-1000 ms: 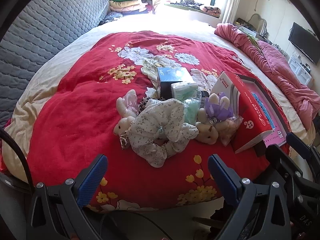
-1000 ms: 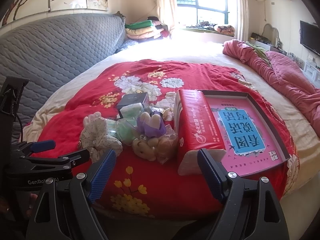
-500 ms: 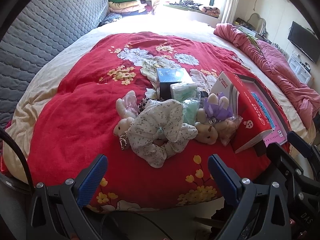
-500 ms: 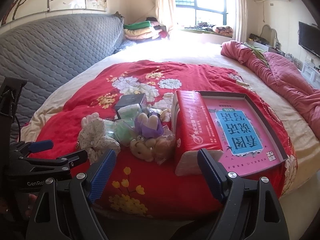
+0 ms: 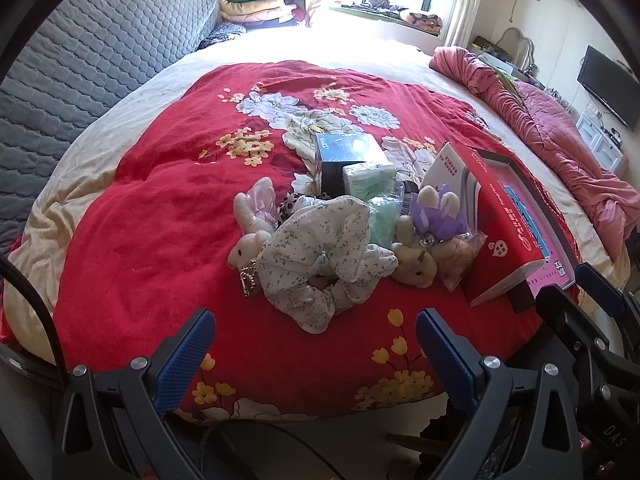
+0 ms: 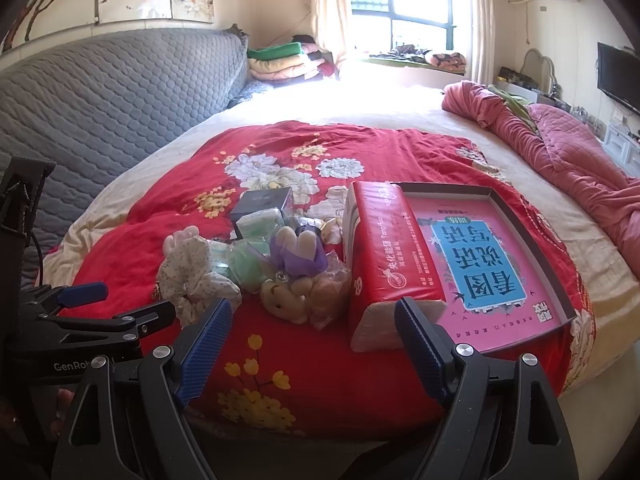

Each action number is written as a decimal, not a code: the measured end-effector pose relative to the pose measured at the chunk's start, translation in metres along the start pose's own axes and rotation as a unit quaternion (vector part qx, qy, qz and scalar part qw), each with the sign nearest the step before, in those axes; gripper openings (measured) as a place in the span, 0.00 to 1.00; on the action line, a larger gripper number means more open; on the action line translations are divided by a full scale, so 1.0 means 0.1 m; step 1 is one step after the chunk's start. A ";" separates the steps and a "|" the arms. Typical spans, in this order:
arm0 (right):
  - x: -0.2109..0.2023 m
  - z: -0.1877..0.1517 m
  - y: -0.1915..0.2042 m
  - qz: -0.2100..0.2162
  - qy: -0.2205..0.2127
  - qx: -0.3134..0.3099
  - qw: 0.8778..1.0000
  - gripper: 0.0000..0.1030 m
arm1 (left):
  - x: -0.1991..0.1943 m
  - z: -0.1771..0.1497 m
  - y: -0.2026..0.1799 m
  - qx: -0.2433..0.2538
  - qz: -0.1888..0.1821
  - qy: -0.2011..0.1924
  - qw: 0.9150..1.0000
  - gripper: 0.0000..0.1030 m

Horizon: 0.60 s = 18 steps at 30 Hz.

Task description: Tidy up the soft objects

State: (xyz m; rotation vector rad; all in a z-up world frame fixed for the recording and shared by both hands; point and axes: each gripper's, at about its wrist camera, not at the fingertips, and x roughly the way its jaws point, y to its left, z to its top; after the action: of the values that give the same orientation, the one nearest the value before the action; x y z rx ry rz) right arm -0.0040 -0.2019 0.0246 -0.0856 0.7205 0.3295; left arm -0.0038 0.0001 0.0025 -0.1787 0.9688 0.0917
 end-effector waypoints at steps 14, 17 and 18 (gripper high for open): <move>0.01 0.00 0.00 0.000 0.000 0.001 1.000 0.82 | 0.08 -0.01 0.10 -0.018 -0.009 0.017 1.000 0.98; 0.01 0.00 0.00 0.001 0.001 0.002 1.000 0.82 | 0.12 -0.03 0.14 -0.022 -0.011 0.026 0.999 0.98; 0.01 0.00 -0.01 0.003 0.001 0.003 1.000 0.82 | 0.13 -0.03 0.16 -0.024 -0.011 0.028 0.999 0.98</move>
State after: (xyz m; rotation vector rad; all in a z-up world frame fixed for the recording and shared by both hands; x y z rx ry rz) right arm -0.0029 -0.2023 0.0240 -0.0781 0.7246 0.3322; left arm -0.0018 0.0151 -0.0118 -0.2362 1.0201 0.0899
